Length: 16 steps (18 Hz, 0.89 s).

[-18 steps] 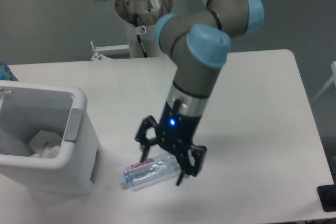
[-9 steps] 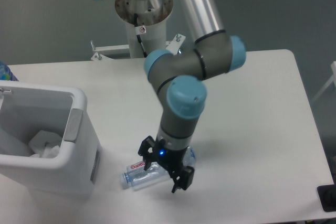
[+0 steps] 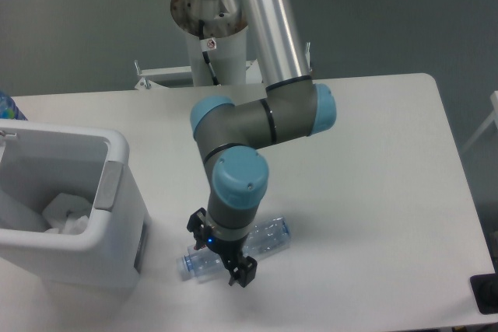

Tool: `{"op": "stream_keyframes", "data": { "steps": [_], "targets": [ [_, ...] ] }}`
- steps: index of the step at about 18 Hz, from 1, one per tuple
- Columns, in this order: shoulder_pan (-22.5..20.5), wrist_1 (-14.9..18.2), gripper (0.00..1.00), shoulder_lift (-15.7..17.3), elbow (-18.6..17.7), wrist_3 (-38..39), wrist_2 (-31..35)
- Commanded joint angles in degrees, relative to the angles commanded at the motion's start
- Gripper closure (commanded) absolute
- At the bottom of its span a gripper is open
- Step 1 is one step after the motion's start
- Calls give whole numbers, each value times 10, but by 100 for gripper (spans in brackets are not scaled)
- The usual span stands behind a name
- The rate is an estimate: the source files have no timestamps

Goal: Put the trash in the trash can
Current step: 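Close the gripper on the bottle's capped end and lift it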

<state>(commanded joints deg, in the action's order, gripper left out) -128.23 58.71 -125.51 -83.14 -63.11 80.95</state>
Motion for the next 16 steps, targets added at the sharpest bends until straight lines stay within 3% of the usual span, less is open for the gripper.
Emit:
{"op": "stream_keyframes", "data": {
  "steps": [4, 13, 14, 16],
  "targets": [
    [11, 18, 0, -7, 0, 0, 10],
    [20, 23, 0, -42, 25, 1, 61],
    [20, 23, 3, -42, 27, 1, 62],
    [20, 24, 22, -41, 32, 1, 62]
  ]
}}
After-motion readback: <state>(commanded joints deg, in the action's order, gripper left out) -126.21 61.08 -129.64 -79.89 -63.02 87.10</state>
